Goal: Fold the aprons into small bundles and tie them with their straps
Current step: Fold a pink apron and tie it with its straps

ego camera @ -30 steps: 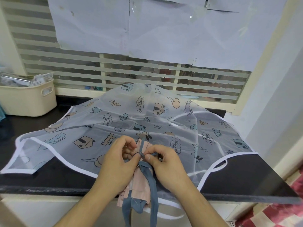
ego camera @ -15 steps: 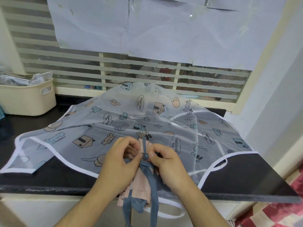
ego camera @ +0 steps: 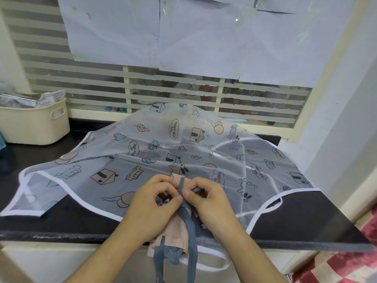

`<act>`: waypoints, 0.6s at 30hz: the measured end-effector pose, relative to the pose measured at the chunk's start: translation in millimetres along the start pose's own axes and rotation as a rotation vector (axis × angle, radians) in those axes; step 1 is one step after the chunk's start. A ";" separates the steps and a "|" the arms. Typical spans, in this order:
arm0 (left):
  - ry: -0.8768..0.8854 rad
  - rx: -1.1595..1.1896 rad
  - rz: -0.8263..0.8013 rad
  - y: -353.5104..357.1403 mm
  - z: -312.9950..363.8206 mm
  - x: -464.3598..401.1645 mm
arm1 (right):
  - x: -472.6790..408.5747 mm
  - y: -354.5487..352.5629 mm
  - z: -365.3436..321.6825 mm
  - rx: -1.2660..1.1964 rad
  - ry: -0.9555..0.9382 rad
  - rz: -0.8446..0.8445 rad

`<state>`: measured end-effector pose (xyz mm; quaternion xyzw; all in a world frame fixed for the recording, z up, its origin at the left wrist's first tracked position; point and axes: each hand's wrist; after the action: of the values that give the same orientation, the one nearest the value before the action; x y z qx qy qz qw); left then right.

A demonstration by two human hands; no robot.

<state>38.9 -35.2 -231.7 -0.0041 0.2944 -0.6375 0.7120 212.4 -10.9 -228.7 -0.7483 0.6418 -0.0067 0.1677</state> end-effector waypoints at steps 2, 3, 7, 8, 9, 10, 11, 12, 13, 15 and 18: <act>-0.095 0.116 -0.029 -3.9 0.2 -2.9 | 0.1 -0.5 -0.4 -0.064 0.019 0.060; -0.134 0.172 -0.036 -5.7 -0.1 -3.7 | -0.2 -0.7 -0.8 -0.105 0.024 0.094; -0.221 0.349 -0.037 -9.1 -1.8 -6.3 | -1.8 -0.6 -0.7 -0.202 0.042 0.180; -0.244 0.394 -0.027 -9.7 -2.4 -7.1 | -2.4 -1.0 0.4 -0.210 0.054 0.202; -0.265 0.432 -0.019 -10.2 -3.4 -7.5 | -2.9 -1.6 2.0 -0.224 0.068 0.225; -0.283 0.467 -0.014 -10.9 -4.0 -8.0 | -3.7 -1.3 3.5 -0.230 0.078 0.238; -0.300 0.502 -0.009 -11.4 -3.9 -8.4 | -4.3 -0.4 5.1 -0.213 0.085 0.245; -0.319 0.549 0.001 -12.2 -3.1 -8.7 | -5.2 1.2 6.9 -0.182 0.087 0.253; -0.341 0.602 0.021 -12.7 -3.0 -8.9 | -6.1 2.7 8.9 -0.145 0.087 0.265; -0.392 0.730 0.090 -14.3 -3.3 -11.4 | -8.3 4.7 12.4 -0.095 0.096 0.300; -0.465 0.976 0.190 -18.4 -4.6 -17.2 | -10.5 5.2 12.8 -0.042 0.114 0.337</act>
<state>20.1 -21.2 -221.3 0.2126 -0.2017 -0.6151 0.7320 208.4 1.6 -240.0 -0.6319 0.7666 -0.0073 0.1141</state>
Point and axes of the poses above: each hand's wrist, its own x-axis away from the middle knuckle, its own y-axis out of the palm, z = x × y, and after that the axes turned 1 degree about z, right-handed
